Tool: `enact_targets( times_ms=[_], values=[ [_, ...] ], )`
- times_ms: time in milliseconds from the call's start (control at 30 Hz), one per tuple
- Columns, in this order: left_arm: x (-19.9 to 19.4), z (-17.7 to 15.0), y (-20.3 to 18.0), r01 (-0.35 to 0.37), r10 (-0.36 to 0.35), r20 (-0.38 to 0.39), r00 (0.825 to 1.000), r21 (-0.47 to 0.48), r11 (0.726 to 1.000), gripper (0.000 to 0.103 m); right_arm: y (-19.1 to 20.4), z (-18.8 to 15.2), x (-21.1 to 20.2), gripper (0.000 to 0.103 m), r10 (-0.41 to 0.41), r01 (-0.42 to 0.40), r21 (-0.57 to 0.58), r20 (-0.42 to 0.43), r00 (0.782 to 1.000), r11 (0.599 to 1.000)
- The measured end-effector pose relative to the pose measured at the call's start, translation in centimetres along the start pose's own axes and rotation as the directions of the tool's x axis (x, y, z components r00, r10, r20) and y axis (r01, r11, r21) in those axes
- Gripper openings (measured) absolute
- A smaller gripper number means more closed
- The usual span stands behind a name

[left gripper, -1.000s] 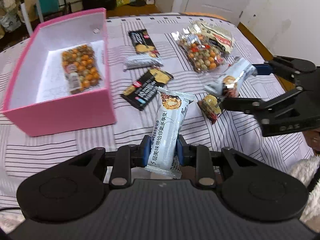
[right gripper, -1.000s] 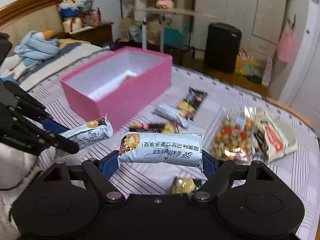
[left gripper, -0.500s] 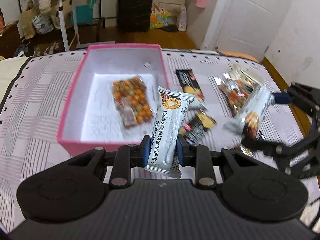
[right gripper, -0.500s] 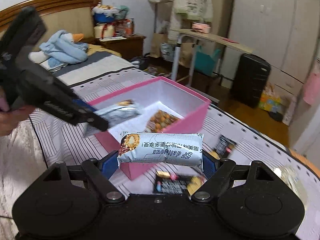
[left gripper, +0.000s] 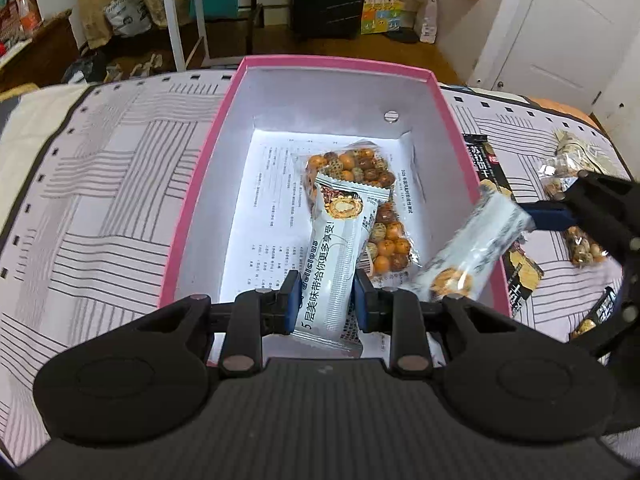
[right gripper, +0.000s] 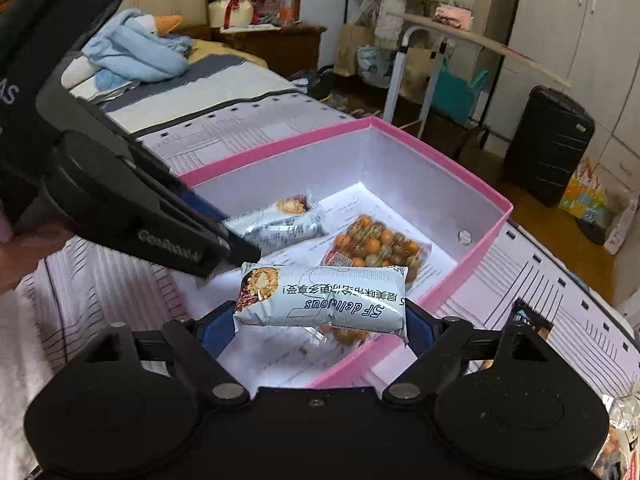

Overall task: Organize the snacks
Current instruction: 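Carry both white biscuit bars into the pink box and release them, then move the left gripper to the black NB cracker pack and grasp it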

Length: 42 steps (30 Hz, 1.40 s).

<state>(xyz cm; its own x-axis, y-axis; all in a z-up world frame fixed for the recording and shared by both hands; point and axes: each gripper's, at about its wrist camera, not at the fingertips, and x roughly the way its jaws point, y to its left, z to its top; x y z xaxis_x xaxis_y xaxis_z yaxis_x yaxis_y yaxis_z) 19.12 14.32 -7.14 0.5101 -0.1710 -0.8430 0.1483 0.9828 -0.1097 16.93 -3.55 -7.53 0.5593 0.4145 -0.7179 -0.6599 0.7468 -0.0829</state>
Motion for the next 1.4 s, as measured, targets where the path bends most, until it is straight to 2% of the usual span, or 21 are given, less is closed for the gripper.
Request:
enact_targets(
  times_ms=[133,233,300,533,833,967,1133,1267,1400],
  values=[
    [0.8,-0.3,0.3,-0.011,0.011,0.002,1.0,-0.039,0.999,0.03,1.0,0.3,-0.1,0.093,0.031,-0.031,-0.016,0.0,1.0,0.999],
    [0.4,-0.6,0.6,-0.019,0.019,-0.001,1.0,-0.042,0.999,0.043,1.6,0.3,-1.0,0.096,0.012,-0.011,-0.018,0.011,1.0,1.0],
    [-0.4,-0.8,0.8,-0.021,0.021,0.017,1.0,-0.044,0.999,0.044,1.6,0.3,-1.8,0.096,0.014,-0.014,-0.006,0.013,1.0,1.0],
    [-4.1,-1.3,-0.2,-0.012,0.012,0.066,0.998,0.001,1.0,0.051,1.4,0.1,-5.7,0.096,-0.019,0.018,0.026,0.03,0.999,0.999],
    [-9.7,-2.3,-4.3,0.048,-0.058,0.111,0.992,0.094,0.994,0.058,0.7,-1.5,-12.0,0.096,-0.083,0.082,0.068,0.01,0.996,0.994],
    [-11.9,-2.8,-6.5,0.092,-0.108,0.126,0.986,0.125,0.988,0.061,-0.9,-3.3,-14.9,0.096,-0.1,0.099,0.148,0.001,0.995,0.984],
    [-13.3,-3.9,-9.7,0.146,-0.172,0.137,0.976,0.184,0.972,0.072,-4.1,-7.5,-18.4,0.097,-0.106,0.09,0.251,0.051,0.993,0.964],
    [-12.2,-4.7,-12.5,0.184,-0.21,0.105,0.972,0.217,0.959,0.078,-6.5,-11.2,-19.8,0.096,-0.091,0.071,0.294,0.053,0.994,0.953],
    [-10.2,-5.4,-14.9,0.217,-0.239,0.091,0.967,0.201,0.955,0.083,-8.1,-14.9,-20.3,0.096,-0.1,0.077,0.339,0.051,0.994,0.938]
  ],
)
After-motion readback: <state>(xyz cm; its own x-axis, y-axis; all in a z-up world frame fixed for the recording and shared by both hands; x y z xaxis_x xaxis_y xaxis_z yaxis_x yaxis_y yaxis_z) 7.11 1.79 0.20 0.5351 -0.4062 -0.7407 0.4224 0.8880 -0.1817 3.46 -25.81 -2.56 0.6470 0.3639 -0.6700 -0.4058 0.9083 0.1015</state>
